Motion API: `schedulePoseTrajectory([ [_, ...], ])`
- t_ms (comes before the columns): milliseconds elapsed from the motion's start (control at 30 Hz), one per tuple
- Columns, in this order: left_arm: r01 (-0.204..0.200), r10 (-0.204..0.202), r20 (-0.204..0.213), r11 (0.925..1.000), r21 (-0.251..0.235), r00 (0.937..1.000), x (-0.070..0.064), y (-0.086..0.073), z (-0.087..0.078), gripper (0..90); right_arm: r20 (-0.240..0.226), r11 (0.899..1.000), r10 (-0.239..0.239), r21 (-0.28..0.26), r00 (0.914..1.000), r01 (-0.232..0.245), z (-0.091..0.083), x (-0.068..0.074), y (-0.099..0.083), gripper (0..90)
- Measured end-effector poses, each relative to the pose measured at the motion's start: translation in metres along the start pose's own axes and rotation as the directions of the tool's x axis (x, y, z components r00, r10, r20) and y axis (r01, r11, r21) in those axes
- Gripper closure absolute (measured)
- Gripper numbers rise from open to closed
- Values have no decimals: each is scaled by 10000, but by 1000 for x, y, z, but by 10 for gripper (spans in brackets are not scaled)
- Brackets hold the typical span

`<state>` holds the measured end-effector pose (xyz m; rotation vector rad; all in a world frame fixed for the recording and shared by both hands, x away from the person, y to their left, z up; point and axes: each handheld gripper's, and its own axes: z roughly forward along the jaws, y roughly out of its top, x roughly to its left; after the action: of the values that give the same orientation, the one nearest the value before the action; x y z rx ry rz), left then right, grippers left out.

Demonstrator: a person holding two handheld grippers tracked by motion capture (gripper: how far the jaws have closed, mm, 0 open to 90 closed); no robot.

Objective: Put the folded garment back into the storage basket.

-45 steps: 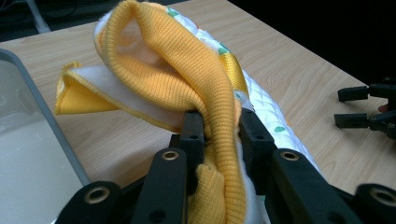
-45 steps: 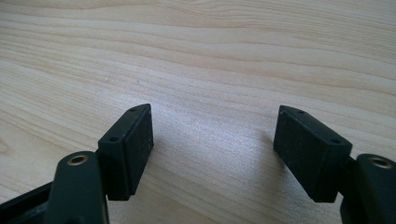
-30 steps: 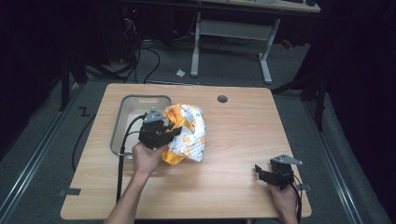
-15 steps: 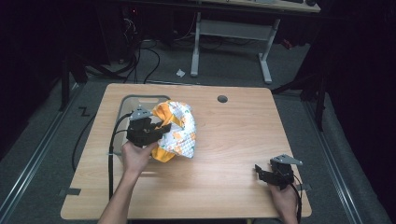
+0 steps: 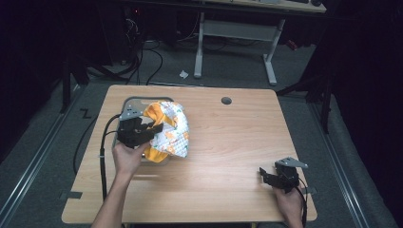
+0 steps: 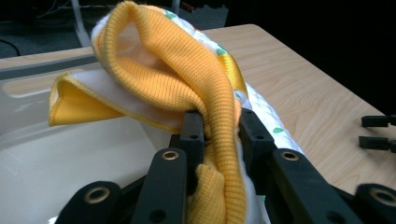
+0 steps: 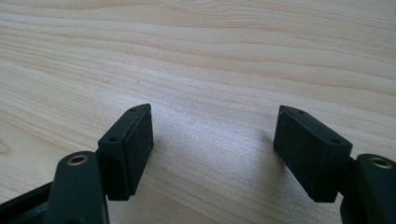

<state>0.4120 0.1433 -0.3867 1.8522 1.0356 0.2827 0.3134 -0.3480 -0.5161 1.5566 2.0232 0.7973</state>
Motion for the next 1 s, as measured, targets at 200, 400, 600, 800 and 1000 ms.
schedulePoseTrajectory([
  [200,32,-30,-248,10000,90,9997,9,-1,-2,748,2,10000,2,1,10000,-2,0,0,0,289],
  [400,208,-205,-443,9998,55,9988,20,-3,-7,747,2,10000,3,4,10000,-3,0,0,0,289],
  [600,284,-280,-519,9996,57,9983,29,-3,-10,748,1,10000,3,1,10000,-3,0,0,0,289],
  [800,353,-339,-606,9991,216,9976,38,-6,-10,748,2,10000,4,1,10000,-4,0,0,0,289],
  [1000,253,-213,-882,9987,447,9959,44,-9,-8,748,2,10000,0,-1,10000,0,0,0,0,289],
])
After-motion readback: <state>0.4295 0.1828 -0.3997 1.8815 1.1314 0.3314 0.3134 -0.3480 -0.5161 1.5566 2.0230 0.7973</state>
